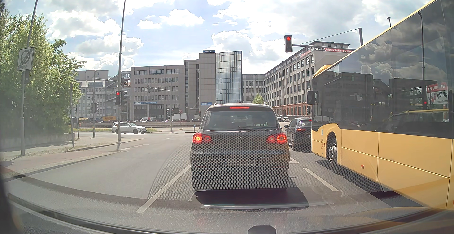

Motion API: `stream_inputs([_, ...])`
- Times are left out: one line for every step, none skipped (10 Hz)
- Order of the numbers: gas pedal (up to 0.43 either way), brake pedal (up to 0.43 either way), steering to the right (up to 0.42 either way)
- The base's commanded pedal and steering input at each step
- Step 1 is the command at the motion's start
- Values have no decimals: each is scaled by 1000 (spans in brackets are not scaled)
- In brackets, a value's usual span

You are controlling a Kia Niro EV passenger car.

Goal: Follow the waypoints while adhering to traffic rules and regulations

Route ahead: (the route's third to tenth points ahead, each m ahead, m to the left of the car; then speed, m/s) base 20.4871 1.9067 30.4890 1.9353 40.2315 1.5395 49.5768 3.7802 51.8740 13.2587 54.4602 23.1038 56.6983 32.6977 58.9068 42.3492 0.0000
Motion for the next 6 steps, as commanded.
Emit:
stream_inputs([0, 384, -1])
stream_inputs([0, 378, -1])
stream_inputs([0, 378, -1])
stream_inputs([0, 378, -1])
stream_inputs([0, 378, -1])
stream_inputs([0, 378, -1])
